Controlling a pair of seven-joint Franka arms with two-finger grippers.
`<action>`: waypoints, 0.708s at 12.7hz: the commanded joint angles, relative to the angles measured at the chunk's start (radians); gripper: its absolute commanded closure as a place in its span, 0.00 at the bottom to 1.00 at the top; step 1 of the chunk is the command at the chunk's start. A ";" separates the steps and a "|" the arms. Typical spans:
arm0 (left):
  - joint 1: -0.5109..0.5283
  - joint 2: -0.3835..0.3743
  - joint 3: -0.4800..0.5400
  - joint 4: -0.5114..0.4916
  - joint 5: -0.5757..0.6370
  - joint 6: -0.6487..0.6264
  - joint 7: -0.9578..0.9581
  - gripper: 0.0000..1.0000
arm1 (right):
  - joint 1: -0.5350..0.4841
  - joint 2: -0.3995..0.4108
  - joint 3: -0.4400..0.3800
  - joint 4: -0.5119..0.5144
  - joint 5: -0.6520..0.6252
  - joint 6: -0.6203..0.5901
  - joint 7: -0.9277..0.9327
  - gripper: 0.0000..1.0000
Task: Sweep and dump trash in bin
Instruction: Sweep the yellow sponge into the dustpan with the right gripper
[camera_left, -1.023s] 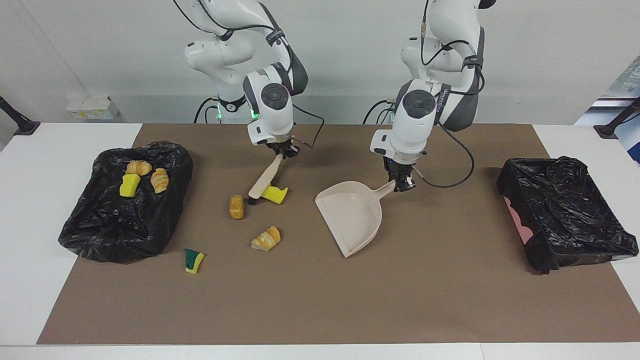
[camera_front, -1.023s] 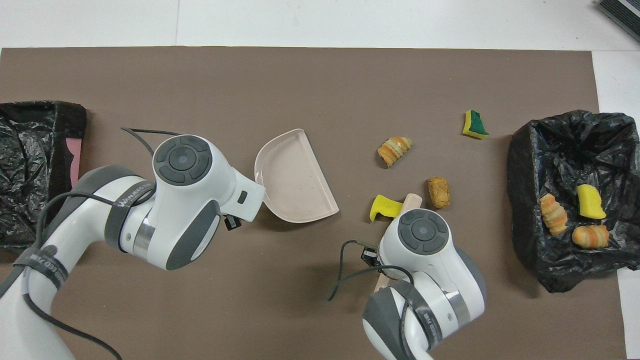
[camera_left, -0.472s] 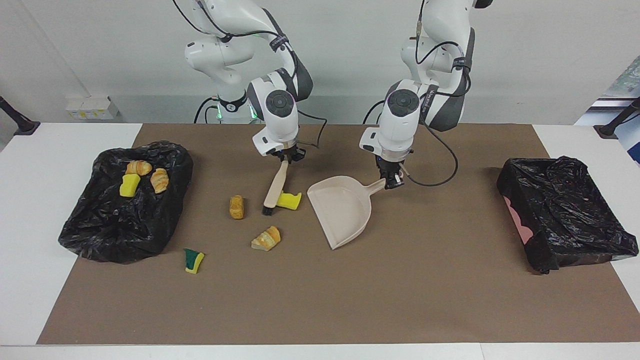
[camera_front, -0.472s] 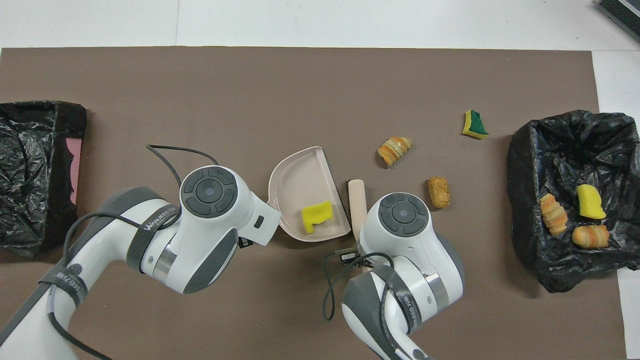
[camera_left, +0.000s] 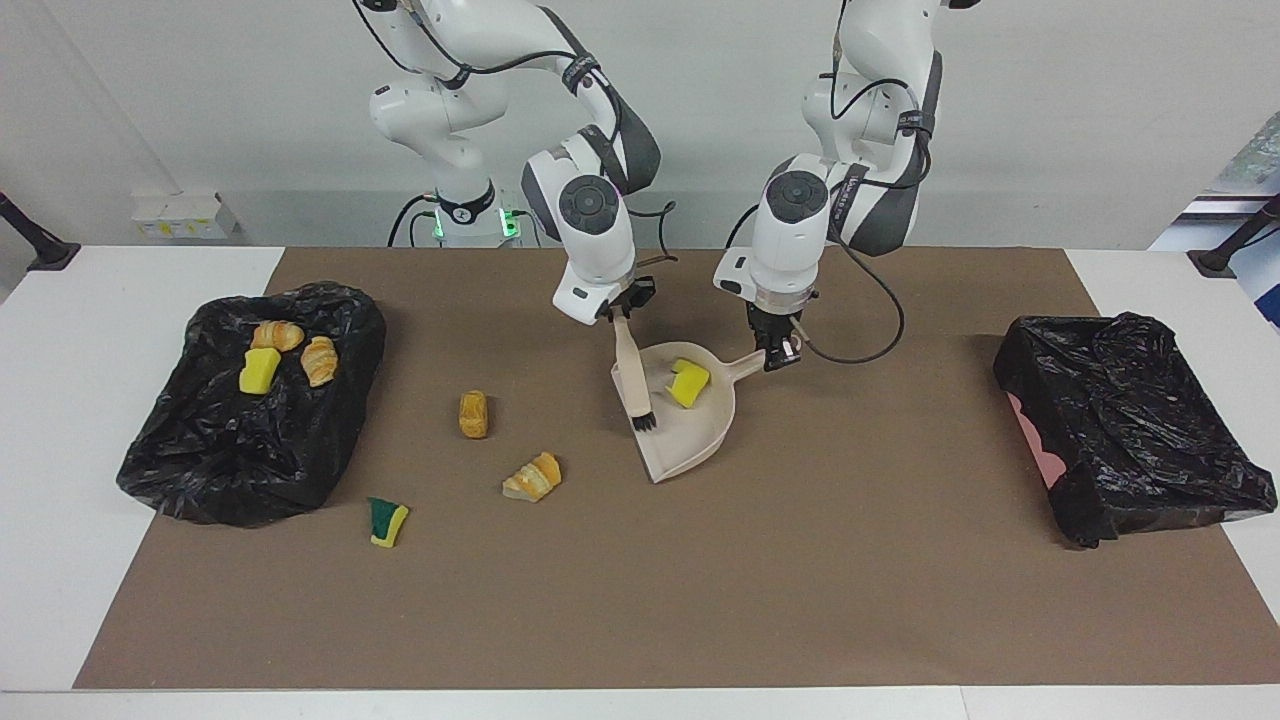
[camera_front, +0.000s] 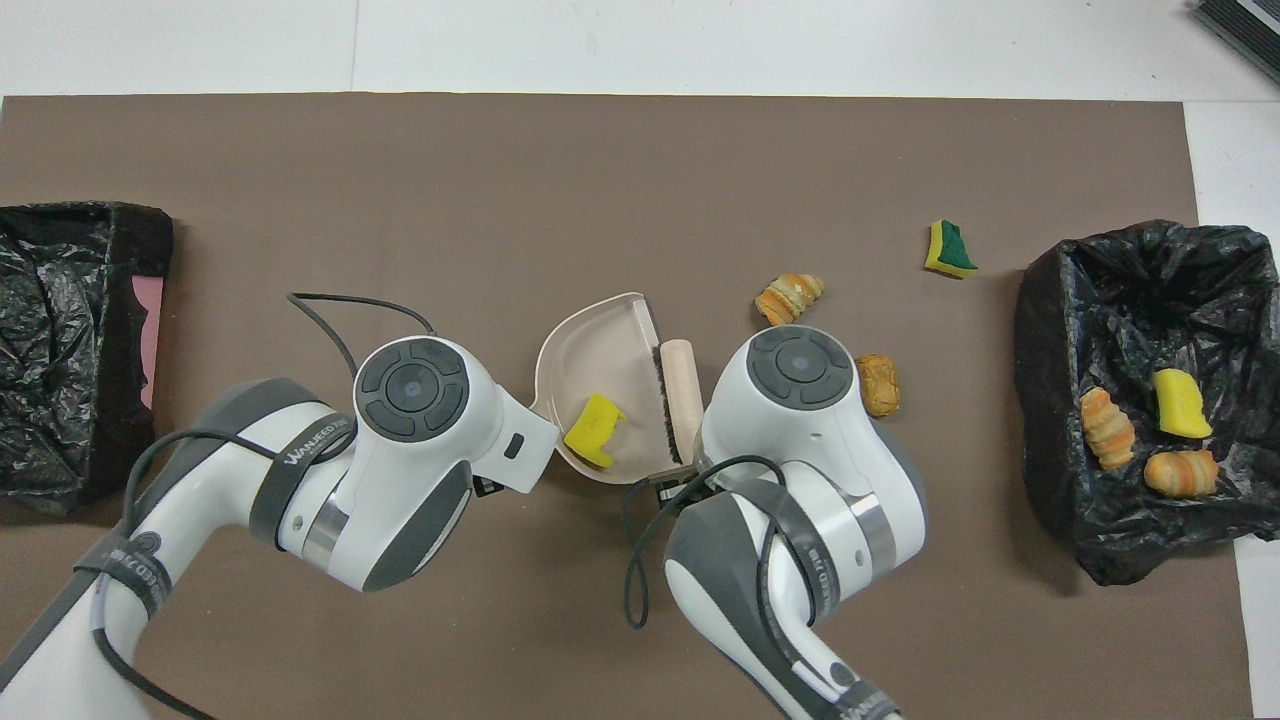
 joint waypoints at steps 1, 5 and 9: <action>0.008 -0.030 0.006 -0.038 0.019 0.041 -0.017 1.00 | -0.092 0.006 0.005 0.048 -0.080 -0.067 -0.035 1.00; 0.008 -0.032 0.006 -0.043 0.019 0.036 -0.020 1.00 | -0.270 -0.075 0.005 0.013 -0.192 -0.188 -0.029 1.00; 0.008 -0.032 0.006 -0.043 0.019 0.036 -0.020 1.00 | -0.378 -0.210 0.006 -0.215 -0.297 -0.111 -0.044 1.00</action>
